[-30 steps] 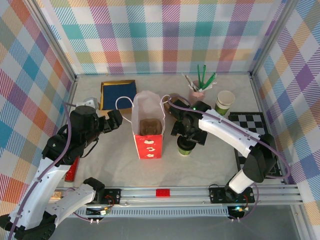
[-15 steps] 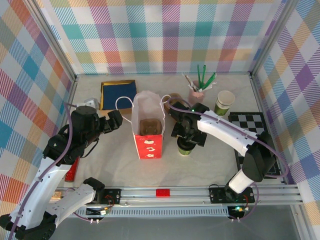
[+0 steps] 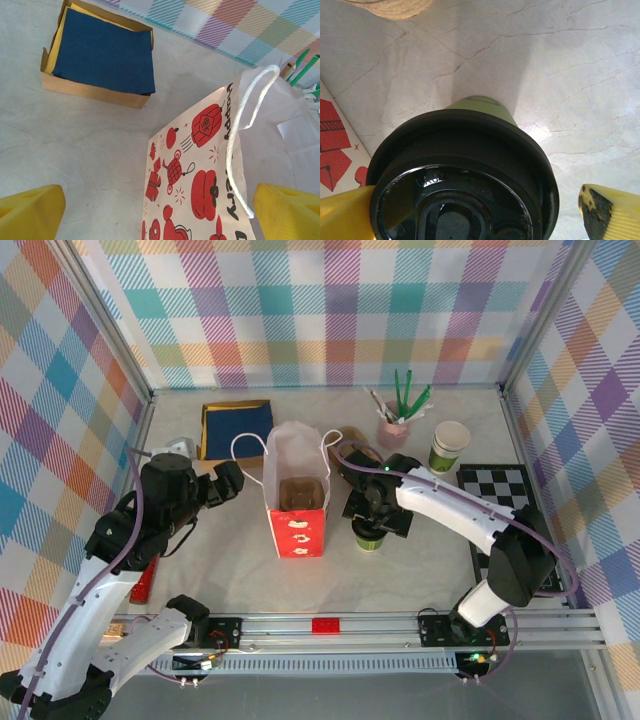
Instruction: Pack the takeout coffee
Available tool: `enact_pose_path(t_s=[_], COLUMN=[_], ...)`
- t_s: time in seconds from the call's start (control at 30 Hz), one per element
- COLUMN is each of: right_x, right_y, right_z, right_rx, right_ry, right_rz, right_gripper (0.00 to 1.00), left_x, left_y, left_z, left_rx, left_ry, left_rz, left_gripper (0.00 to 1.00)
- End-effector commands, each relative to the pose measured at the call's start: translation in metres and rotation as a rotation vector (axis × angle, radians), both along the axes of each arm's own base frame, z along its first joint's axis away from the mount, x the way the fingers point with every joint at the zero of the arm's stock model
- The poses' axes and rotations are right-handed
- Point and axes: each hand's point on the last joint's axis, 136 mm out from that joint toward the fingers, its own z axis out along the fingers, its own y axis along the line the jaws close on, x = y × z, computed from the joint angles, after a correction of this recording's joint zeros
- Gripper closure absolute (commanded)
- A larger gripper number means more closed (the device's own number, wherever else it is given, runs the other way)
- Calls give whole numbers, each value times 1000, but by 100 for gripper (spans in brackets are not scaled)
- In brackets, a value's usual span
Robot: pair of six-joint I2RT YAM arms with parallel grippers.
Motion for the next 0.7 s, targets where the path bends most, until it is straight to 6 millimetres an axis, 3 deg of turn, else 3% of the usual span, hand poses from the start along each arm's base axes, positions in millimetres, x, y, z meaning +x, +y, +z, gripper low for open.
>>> enact_pose_path(t_s=[0.0,0.43,0.67], right_x=[-2,-2,2], right_y=[-3,-1,0], right_z=[-1,-17,-9], right_rx=[-20,-16,-6], right_ry=[5,16,-10], right_rz=[-1,-6,2], right_gripper=[1,1,1], left_x=[-6,-6,-7], left_y=[5,5,4], left_z=[5,8,5], left_rx=[-31,-26,-35], left_ry=[-21,-21,-13], left_rz=[17,16,15], left_gripper=[4,4,4])
